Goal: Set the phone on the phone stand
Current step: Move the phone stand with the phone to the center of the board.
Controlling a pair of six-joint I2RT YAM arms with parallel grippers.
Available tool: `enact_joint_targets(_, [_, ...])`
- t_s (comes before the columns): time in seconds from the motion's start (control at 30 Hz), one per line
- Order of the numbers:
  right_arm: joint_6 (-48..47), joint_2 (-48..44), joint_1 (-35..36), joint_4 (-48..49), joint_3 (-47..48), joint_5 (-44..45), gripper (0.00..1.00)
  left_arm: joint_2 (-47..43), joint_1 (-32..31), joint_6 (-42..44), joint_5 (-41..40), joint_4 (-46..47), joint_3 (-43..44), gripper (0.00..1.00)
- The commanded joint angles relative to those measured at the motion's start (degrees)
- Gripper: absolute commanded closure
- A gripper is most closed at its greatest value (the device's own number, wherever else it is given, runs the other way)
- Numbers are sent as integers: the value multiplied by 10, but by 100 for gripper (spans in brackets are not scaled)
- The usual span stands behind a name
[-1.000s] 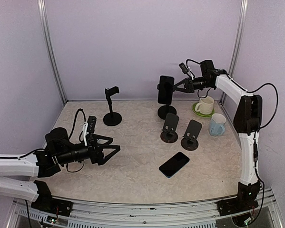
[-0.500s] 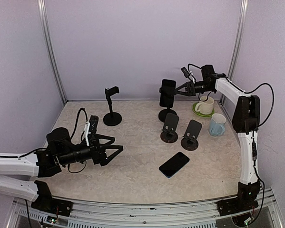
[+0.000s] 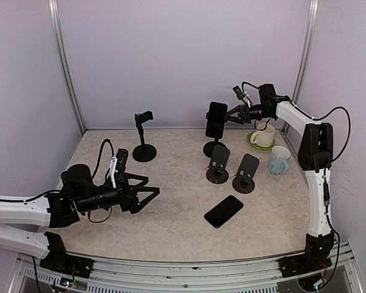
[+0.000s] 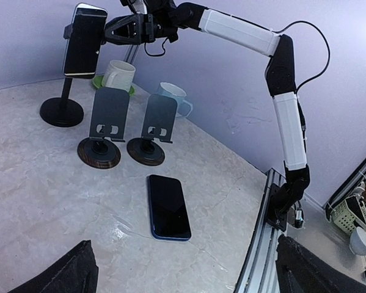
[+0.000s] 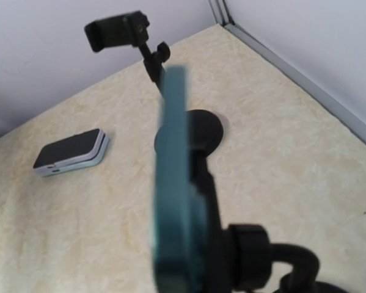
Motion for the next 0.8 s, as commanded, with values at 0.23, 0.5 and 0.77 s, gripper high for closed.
enact_joint_targets(0.23, [-6, -51, -7, 21, -16, 37, 41, 10, -2, -1, -15, 9, 21, 1])
enact_joint_targets(0.5, [47, -134, -8, 71, -109, 109, 31, -36, 49, -10, 0, -3, 26, 1])
enact_joint_targets(0.77, [117, -263, -7, 153, -268, 176, 10, -42, 85, -13, -17, -37, 39, 1])
